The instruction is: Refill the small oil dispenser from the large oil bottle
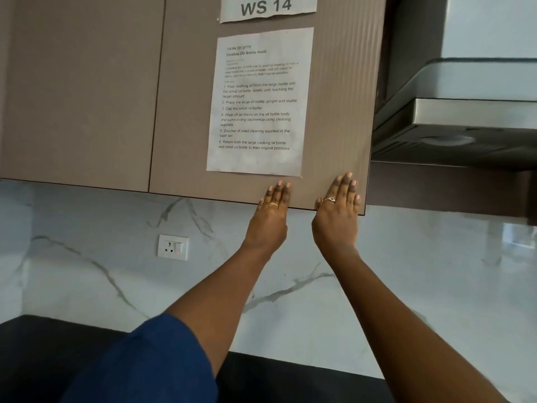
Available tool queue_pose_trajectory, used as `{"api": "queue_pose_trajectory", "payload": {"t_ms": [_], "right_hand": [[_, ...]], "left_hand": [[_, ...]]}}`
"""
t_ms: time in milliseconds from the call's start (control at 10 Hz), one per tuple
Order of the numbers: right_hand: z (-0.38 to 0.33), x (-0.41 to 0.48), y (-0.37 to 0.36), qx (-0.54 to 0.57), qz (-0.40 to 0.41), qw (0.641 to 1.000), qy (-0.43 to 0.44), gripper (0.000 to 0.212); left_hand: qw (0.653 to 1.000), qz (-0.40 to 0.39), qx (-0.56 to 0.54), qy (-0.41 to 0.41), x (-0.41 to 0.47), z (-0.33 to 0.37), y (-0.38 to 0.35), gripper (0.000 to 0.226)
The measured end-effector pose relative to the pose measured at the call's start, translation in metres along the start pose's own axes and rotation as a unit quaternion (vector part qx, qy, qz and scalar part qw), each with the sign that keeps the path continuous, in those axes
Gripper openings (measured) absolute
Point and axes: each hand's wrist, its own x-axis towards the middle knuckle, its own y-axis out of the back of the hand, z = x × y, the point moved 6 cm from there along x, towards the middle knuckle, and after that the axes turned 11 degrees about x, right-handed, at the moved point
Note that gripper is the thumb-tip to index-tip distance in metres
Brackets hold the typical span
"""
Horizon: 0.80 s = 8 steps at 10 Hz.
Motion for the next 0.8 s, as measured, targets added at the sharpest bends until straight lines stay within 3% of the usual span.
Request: {"api": "queue_pose_trajectory", "payload": {"t_ms": [400, 800], "right_hand": [[0.018, 0.018, -0.038, 0.03, -0.094, 0.995, -0.035, 0.057], [0.005, 0.013, -0.038, 0.026, -0.137, 0.986, -0.093, 0.058]], "left_hand": [[0.991, -0.085, 0.101, 0.002, 0.012, -0.006, -0.022, 0.073], [0.987, -0.152, 0.049, -0.027, 0.015, -0.012, -0.011, 0.067]]}}
